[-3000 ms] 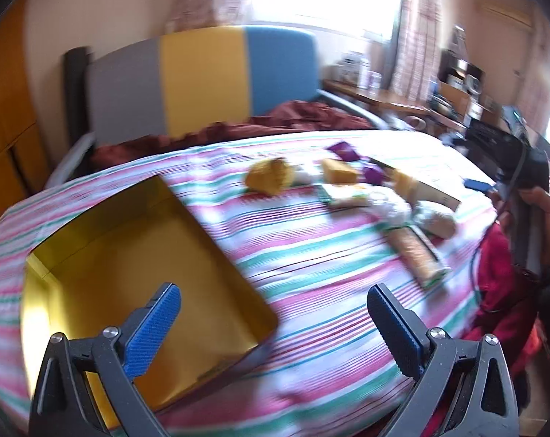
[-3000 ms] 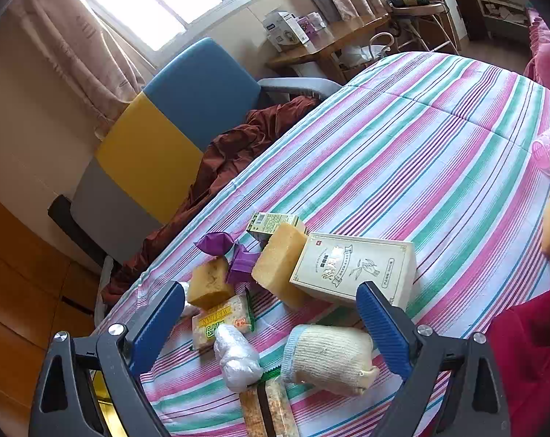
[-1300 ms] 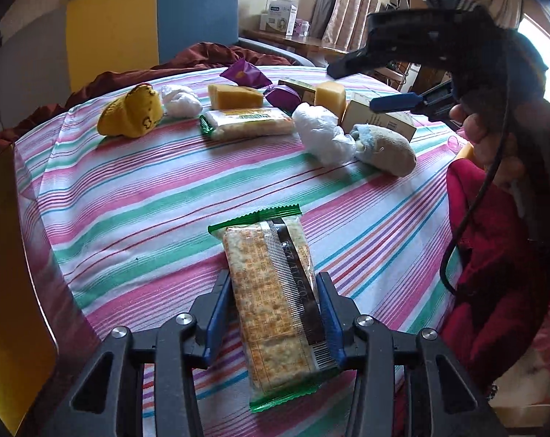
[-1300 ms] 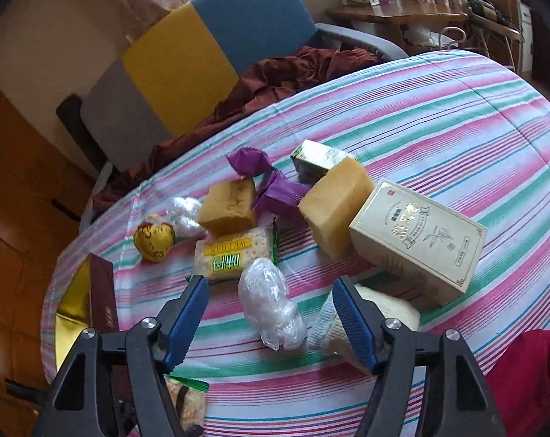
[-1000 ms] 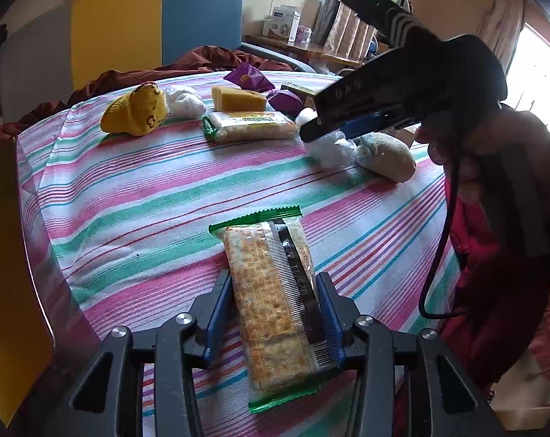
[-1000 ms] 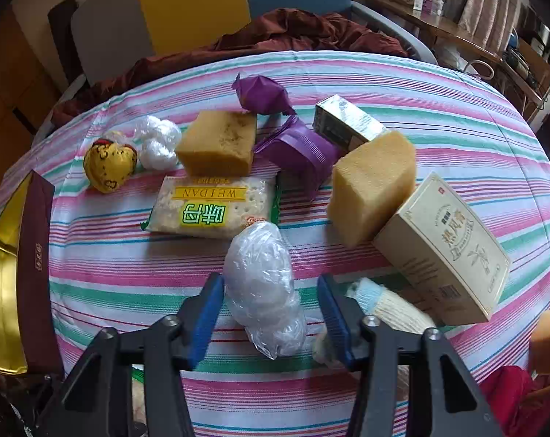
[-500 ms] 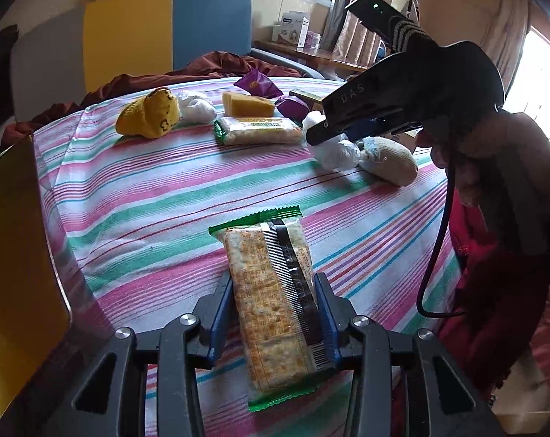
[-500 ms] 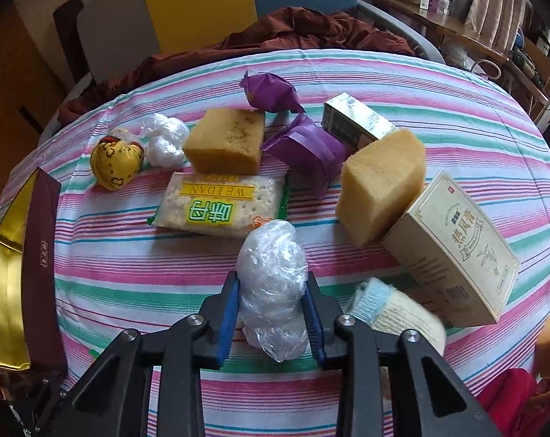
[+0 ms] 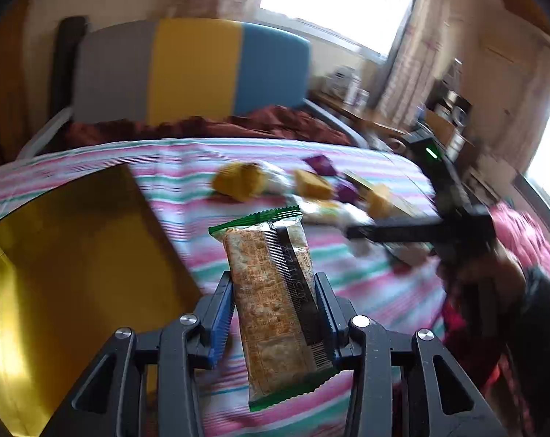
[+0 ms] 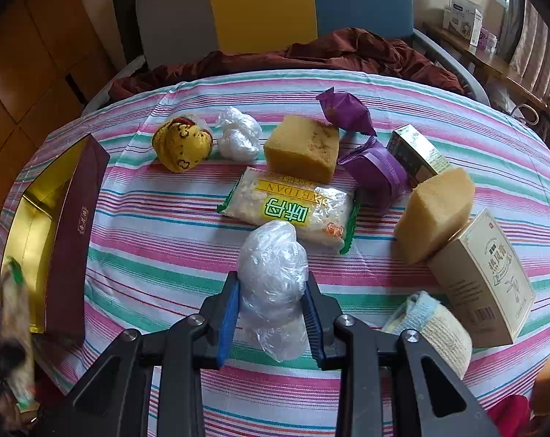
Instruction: Organize objects
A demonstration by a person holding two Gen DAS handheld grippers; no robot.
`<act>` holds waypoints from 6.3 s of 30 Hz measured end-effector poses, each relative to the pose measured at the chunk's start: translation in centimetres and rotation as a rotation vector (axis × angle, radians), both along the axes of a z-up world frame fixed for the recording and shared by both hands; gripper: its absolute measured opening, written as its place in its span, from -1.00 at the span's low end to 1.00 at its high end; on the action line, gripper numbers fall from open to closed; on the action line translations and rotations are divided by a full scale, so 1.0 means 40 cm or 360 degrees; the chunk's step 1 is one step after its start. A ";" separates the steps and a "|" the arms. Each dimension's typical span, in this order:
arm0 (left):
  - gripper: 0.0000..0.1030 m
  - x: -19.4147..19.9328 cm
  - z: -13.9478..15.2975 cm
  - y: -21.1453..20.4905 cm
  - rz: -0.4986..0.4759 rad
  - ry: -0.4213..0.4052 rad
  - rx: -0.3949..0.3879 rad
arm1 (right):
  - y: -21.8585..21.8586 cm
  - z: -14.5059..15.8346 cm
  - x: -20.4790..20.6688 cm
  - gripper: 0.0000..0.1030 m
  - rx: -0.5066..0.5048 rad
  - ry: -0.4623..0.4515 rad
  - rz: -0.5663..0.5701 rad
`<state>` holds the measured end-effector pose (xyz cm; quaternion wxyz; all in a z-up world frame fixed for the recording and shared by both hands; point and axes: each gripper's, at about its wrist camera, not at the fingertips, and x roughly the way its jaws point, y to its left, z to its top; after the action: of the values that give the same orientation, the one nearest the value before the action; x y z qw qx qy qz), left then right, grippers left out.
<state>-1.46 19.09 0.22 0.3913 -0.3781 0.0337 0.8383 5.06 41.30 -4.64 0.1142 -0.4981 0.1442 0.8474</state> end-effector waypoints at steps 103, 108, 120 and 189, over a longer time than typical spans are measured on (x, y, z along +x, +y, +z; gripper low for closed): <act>0.99 -0.103 -0.002 -0.595 0.1049 0.0287 -0.0147 | -0.600 0.078 -0.170 0.64 -0.0196 0.0196 0.0618; 0.99 -0.098 -0.008 -0.551 0.0982 0.0286 -0.0186 | -0.444 0.091 -0.115 0.64 -0.0148 0.0194 0.0422; 0.99 -0.086 0.030 -0.398 0.0742 0.0337 -0.0157 | 0.061 0.142 0.069 0.64 0.0017 0.0252 -0.0421; -0.09 -0.126 -0.162 0.410 -0.0116 -0.0143 -0.0455 | 0.307 0.048 0.248 0.65 -0.0585 0.0541 -0.0986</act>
<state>-6.49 35.48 -6.26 0.3648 -0.4656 0.1489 0.7925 14.98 53.60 -2.74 0.2478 -0.2959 0.4537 0.8033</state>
